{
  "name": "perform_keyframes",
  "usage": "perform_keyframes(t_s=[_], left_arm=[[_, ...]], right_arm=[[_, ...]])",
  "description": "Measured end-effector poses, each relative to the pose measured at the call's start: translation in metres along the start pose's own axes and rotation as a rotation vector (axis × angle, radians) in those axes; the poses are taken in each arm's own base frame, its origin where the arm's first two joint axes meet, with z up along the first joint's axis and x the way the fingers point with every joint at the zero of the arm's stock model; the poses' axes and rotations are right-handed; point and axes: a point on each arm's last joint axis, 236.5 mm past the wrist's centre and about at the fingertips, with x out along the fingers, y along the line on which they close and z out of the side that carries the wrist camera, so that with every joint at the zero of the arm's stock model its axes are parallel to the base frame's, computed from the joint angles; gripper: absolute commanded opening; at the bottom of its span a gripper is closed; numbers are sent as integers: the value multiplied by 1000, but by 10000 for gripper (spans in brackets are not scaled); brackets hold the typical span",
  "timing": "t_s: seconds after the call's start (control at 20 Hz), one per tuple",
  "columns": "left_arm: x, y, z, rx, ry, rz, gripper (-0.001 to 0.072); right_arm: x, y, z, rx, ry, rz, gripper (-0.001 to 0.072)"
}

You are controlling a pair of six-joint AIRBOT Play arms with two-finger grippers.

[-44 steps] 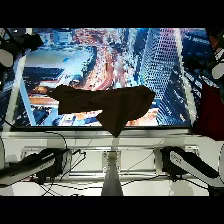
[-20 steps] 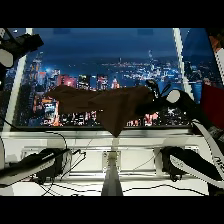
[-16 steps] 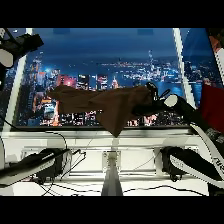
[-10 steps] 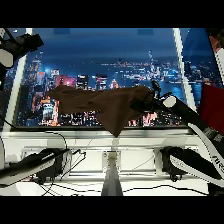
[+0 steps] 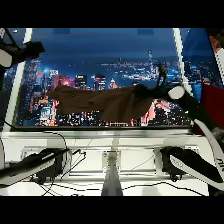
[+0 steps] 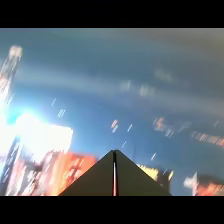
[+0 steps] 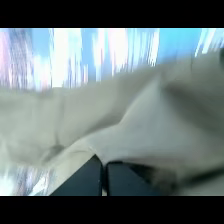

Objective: Fold the clothes and pants, and hang the long-sleeved shirts on hangers.

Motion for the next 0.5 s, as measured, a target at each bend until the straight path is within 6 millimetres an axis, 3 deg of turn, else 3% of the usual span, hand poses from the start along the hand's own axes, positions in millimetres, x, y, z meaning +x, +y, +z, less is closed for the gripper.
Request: perform_keyframes(t_s=[0.2,0.3,0.35,0.4,0.45,0.5], left_arm=[[-6,41,-28,19,130,100,13],[-9,64,-43,27,200,144,15],[-10,74,-52,23,241,162,125],[-11,83,-64,21,291,176,320],[-11,89,-77,12,342,185,373],[-10,92,-93,-2,400,181,372]], right_arm=[[-83,-7,100,-129,-279,-87,16],[-121,-22,125,-156,-356,-156,17],[-135,-31,131,-164,-371,-194,17],[-144,-40,131,-167,-364,-228,17],[-149,-50,127,-170,-343,-260,17],[-152,-59,124,-171,-321,-287,17]])
